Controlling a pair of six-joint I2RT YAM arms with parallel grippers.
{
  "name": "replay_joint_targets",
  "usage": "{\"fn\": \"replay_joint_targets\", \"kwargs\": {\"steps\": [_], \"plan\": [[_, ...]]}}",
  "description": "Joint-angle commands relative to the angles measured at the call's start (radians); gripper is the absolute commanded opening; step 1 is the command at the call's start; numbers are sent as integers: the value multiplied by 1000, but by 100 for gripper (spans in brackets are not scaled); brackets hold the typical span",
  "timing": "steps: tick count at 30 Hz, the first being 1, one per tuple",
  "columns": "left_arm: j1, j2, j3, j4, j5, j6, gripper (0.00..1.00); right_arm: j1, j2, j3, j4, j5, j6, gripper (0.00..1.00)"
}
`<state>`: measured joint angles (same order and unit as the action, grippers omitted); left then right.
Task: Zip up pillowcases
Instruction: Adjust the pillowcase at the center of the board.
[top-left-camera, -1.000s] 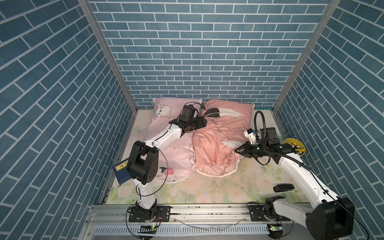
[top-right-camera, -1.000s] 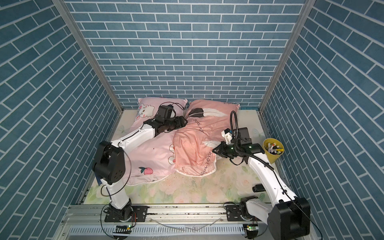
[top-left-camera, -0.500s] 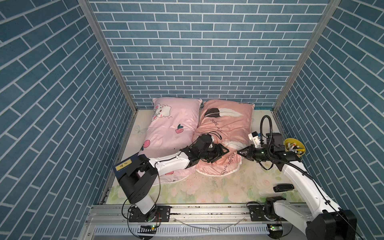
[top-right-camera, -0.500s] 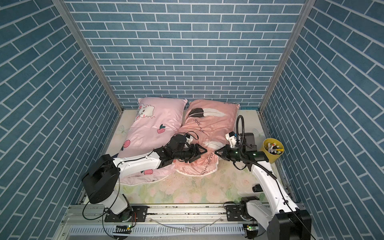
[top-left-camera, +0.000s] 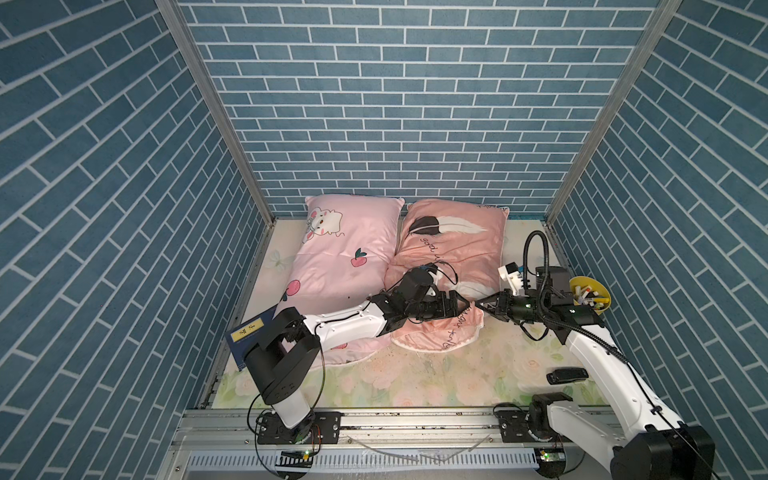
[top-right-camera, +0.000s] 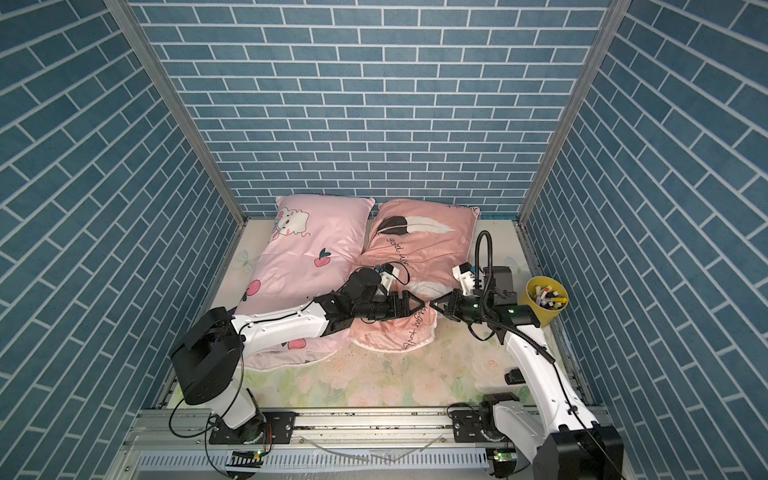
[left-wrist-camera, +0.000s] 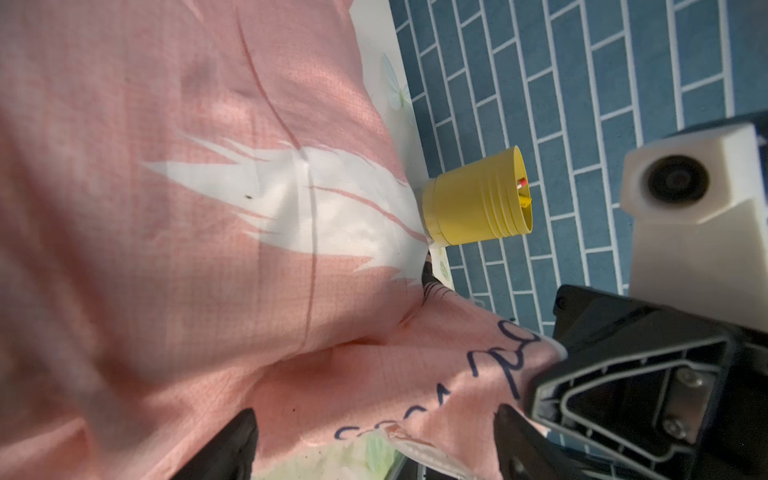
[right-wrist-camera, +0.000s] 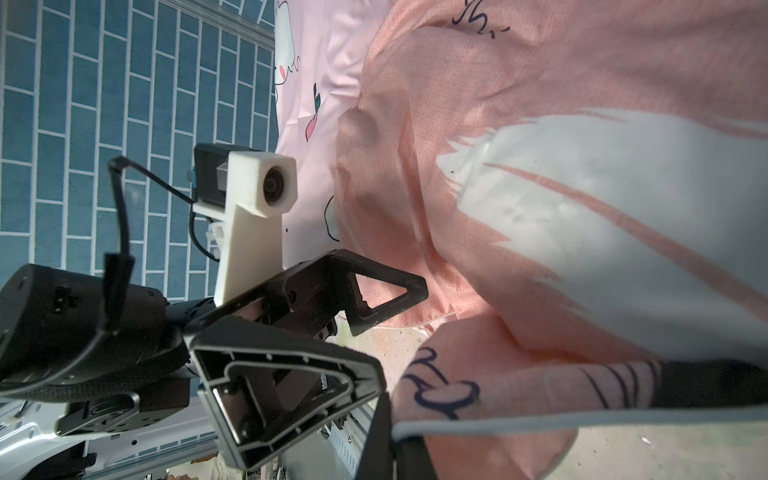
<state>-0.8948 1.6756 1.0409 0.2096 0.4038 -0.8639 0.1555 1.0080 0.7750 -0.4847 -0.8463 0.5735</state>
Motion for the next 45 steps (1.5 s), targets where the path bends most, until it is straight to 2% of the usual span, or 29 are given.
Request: {"fn": "replay_joint_targets", "kwargs": {"steps": [1, 4, 7, 13, 18, 19, 21, 24, 26, 29, 31, 40, 43, 45], "plan": [[-4, 20, -19, 48, 62, 290, 94, -11, 1, -9, 27, -72, 20, 0], [-4, 63, 5, 46, 109, 398, 92, -11, 0, -8, 23, -95, 16, 0], [-3, 96, 36, 77, 160, 417, 81, -11, -6, -5, 11, -105, 9, 0], [-4, 110, 52, 76, 169, 415, 48, -12, 1, 3, 11, -102, 14, 0], [4, 93, 38, 101, 199, 391, 10, -17, 11, 15, -48, -66, -20, 0], [9, 90, 42, 93, 199, 385, 6, -19, 11, 22, -77, -49, -35, 3], [17, 88, 64, 44, 204, 370, 0, -22, 12, 41, -151, -7, -81, 17], [29, 102, 115, -49, 209, 330, 0, -23, 8, 48, -220, 45, -117, 37], [41, 114, 129, -64, 222, 279, 0, -24, -2, 36, -230, 60, -119, 46], [67, 128, 146, -66, 247, 199, 0, -23, -13, 19, -233, 71, -118, 58], [69, 130, 180, -138, 227, 225, 0, -22, -32, 12, -225, 72, -117, 63], [65, 126, 256, -290, 180, 268, 0, 7, -82, 17, -197, 71, -77, 67], [62, 128, 266, -308, 169, 270, 0, 36, -80, 11, -163, 79, -51, 63], [57, 126, 272, -321, 153, 269, 0, 59, -71, 16, -152, 93, -37, 57]]}}
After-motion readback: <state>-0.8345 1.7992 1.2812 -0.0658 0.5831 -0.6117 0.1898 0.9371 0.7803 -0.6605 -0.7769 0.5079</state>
